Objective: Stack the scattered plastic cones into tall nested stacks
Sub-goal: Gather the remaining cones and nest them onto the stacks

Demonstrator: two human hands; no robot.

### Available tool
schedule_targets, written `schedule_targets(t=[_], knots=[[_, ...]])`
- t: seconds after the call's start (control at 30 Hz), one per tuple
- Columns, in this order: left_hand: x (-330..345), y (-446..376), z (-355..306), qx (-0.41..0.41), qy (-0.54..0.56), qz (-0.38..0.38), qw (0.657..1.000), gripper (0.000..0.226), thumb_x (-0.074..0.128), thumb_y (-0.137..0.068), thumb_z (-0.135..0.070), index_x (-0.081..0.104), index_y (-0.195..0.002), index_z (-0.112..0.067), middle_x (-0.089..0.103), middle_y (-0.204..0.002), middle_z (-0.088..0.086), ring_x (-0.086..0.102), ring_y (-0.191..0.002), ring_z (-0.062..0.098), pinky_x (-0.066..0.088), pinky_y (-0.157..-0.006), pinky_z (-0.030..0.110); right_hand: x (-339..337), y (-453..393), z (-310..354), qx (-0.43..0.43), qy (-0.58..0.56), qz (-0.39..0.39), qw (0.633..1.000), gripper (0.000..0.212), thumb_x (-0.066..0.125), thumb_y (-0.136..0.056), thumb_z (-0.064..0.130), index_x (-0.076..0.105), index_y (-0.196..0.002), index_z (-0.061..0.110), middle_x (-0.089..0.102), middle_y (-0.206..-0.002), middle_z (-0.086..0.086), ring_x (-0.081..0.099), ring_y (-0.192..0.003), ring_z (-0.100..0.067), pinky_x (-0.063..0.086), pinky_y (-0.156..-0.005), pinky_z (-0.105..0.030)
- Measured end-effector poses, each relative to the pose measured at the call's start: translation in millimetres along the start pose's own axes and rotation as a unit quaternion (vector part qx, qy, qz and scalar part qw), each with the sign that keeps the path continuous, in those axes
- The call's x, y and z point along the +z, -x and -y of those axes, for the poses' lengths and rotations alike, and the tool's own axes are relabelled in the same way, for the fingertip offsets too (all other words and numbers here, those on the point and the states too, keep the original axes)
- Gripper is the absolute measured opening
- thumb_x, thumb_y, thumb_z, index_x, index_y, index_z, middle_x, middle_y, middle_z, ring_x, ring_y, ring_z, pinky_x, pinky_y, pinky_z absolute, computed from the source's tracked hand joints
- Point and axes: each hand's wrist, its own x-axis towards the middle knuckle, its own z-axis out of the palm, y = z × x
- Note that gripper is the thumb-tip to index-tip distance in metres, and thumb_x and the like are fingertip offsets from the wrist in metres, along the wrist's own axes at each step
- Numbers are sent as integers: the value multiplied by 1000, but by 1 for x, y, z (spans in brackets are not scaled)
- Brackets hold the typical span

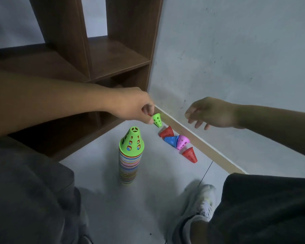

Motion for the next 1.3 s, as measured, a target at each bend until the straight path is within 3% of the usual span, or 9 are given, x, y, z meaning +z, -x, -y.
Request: schedule_targets(t=[0.17, 0.3, 0.43, 0.57, 0.8, 0.93, 1.03, 1.17, 1.3], knots=[[21, -55, 13, 34, -64, 47, 996, 36, 66, -91, -42, 68, -117, -18, 61, -93, -11, 53, -76, 0, 35, -63, 9, 7, -45, -53, 12, 43, 42, 998, 20, 54, -100, 26, 67, -113, 18, 72, -104, 2, 71, -89, -16, 60, -85, -39], [43, -104, 19, 48, -59, 94, 993, 38, 65, -92, -41, 66, -122, -17, 66, -115, -3, 59, -98, 11, 45, -78, 22, 11, -71, -104, 30, 65, 83, 994, 16, 56, -100, 27, 66, -110, 20, 73, -101, 3, 72, -85, -14, 61, -77, -35], [73, -154, 21, 54, -66, 141, 986, 38, 64, -92, -42, 64, -123, -20, 64, -120, -4, 54, -98, 9, 40, -71, 15, 24, -95, -150, 48, 54, 89, 993, 19, 58, -98, 31, 63, -113, 20, 71, -105, 4, 71, -85, -14, 60, -74, -32], [103, -193, 23, 71, -86, 179, 978, 41, 65, -91, -45, 62, -125, -21, 63, -121, -3, 57, -107, 15, 46, -92, 30, 51, -119, -189, 63, 19, 93, 993, 37, 65, -94, 33, 57, -128, 21, 68, -112, 2, 69, -90, -13, 58, -76, -29], [152, -253, 42, 90, -111, 214, 966, 43, 68, -87, -46, 58, -126, -28, 51, -126, -1, 51, -117, 19, 40, -100, 30, 101, -156, -239, 68, 18, 91, 993, 69, 76, -86, 31, 40, -144, 21, 59, -132, -1, 58, -113, -18, 45, -91, -26], [185, -278, 56, 99, -122, 220, 963, 50, 68, -86, -42, 52, -133, -34, 42, -137, -4, 33, -131, 16, 25, -104, 25, 125, -180, -260, 75, -16, 47, 996, 90, 84, -77, 25, 31, -150, 24, 56, -139, -4, 55, -120, -20, 44, -90, -24], [204, -292, 61, 99, -131, 232, 959, 62, 68, -86, -40, 42, -142, -43, 30, -148, 0, 25, -142, 25, 33, -111, 39, 140, -194, -271, 71, -35, 30, 996, 106, 89, -70, 26, 22, -153, 24, 52, -142, -2, 53, -116, -16, 46, -93, -26], [221, -307, 64, 103, -170, 259, 945, 67, 61, -93, -35, 29, -151, -40, 18, -158, 8, 8, -149, 25, 32, -111, 42, 157, -209, -281, 65, -67, 28, 995, 121, 92, -64, 25, 12, -154, 32, 51, -141, -2, 57, -116, -20, 53, -94, -38], [241, -317, 70, 136, -214, 259, 932, 66, 57, -95, -39, 26, -152, -35, 32, -150, 12, 24, -140, 33, 23, -111, 36, 169, -221, -287, 65, -98, 44, 992, 125, 91, -66, 20, 5, -156, 29, 56, -137, -5, 57, -119, -24, 52, -96, -39]])
